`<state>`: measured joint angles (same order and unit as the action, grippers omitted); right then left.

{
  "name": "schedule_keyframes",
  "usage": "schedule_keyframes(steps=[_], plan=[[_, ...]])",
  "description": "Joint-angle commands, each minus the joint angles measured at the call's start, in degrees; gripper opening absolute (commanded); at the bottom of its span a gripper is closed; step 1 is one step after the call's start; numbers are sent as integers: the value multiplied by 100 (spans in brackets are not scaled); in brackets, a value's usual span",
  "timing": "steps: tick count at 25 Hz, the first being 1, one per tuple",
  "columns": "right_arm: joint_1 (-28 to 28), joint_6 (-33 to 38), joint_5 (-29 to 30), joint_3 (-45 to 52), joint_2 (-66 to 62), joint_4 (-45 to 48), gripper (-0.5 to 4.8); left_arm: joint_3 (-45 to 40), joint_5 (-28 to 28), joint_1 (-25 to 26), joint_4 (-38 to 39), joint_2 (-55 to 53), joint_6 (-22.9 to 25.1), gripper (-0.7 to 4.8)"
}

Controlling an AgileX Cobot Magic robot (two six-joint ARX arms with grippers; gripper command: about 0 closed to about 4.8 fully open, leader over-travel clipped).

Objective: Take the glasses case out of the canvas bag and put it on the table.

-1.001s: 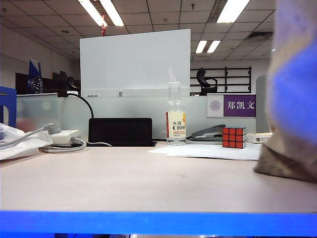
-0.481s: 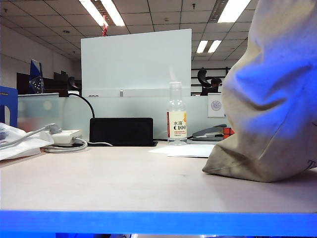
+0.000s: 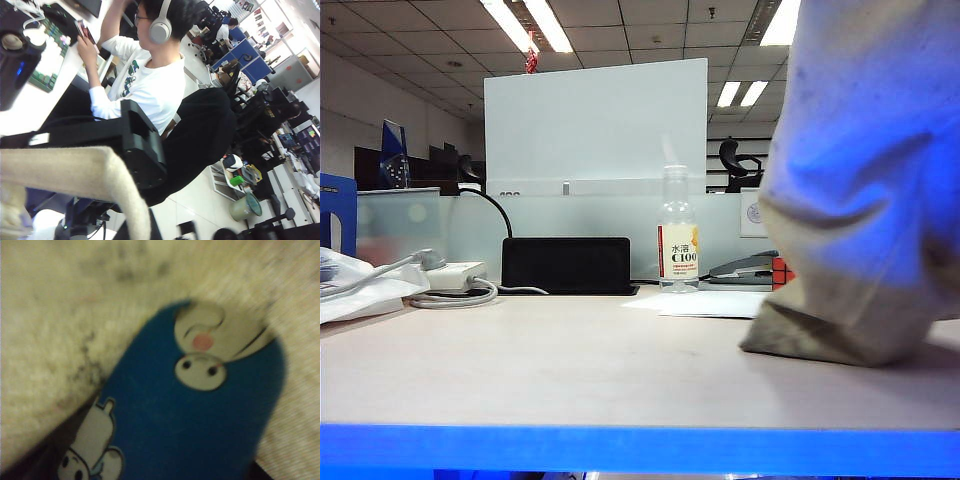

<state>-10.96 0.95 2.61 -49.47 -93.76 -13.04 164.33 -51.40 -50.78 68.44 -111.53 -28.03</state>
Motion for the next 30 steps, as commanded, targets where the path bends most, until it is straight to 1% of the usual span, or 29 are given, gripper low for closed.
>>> schedule_keyframes(steps=[1, 3, 4, 5, 7, 8, 10, 11, 12, 14, 15, 16, 17, 18, 20, 21, 22, 23, 24, 25, 26, 27, 28, 29, 30], plan=[[127, -44, -619, 131, 968, -1412, 479, 28, 37, 214, 129, 83, 278, -5], [293, 98, -584, 133, 1235, -1410, 479, 33, 35, 284, 184, 92, 278, -5], [494, 98, -525, 146, 1102, -1427, 479, 66, 39, 284, 175, 125, 293, -5], [560, 92, -490, 146, 817, -1478, 479, 66, 37, 284, 199, 146, 400, -5], [557, 76, -511, 144, 345, -1408, 479, 66, 103, 284, 229, 151, 409, -5], [553, 79, -372, 142, -46, -1327, 479, 66, 146, 284, 236, 151, 409, -5], [555, 81, -216, 136, -446, -1333, 479, 66, 173, 284, 245, 151, 433, -5], [516, 87, 219, 138, -643, -1449, 266, 66, 332, 284, 284, 151, 568, -5], [501, 125, 525, 138, -658, -1456, 199, 66, 479, 284, 323, 151, 577, -5], [374, 227, 920, 125, -535, -1362, 196, 57, 879, 297, 444, 151, 874, -5], [295, 243, 1287, 120, -348, -1296, 165, 57, 1340, 317, 649, 146, 1115, -5], [240, 256, 1493, 116, -151, -1255, 143, 57, 1899, 374, 861, 109, 1403, -5], [179, 262, 1580, 94, 55, -1237, 144, 57, 2275, 439, 975, 50, 1456, -5], [79, 267, 1770, 33, 442, -1241, 144, 55, 2739, 636, 1043, -127, 1451, -5], [-70, 367, 1884, -26, 994, -1244, 144, 55, 2968, 1060, 859, -330, 1408, -5], [-138, 389, 2006, -66, 1456, -1259, 143, 55, 3467, 1438, 531, -540, 1338, -5], [-138, 400, 2190, -92, 1700, -1246, 143, 55, 3775, 1672, 337, -654, 1250, -5], [-138, 450, 2522, -118, 2168, -1241, 143, 55, 4142, 2011, 50, -861, 1036, -5], [-131, 498, 2848, -153, 2430, -1241, 144, 55, 4098, 2205, -199, -1045, 765, -5], [-129, 501, 3265, -201, 2616, -1244, 143, 55, 3934, 2323, -586, -1248, 492, -5], [-136, 516, 3740, -227, 2791, -1239, 144, 55, 3936, 2323, -1019, -1429, 535, -5], [-192, 671, 3882, -229, 2916, -1220, 144, 55, 3991, 2323, -1257, -1587, 553, -5], [-221, 680, 3851, -229, 3036, -1209, 144, 55, 3976, 2323, -1169, -1733, 551, -5], [-219, 678, 3834, -232, 3158, -1167, 144, 55, 4074, 2323, -765, -1836, 619, -5], [-219, 680, 3851, -240, 3274, -1150, 144, 55, 4459, 2326, -254, -1908, 1045, -5]])
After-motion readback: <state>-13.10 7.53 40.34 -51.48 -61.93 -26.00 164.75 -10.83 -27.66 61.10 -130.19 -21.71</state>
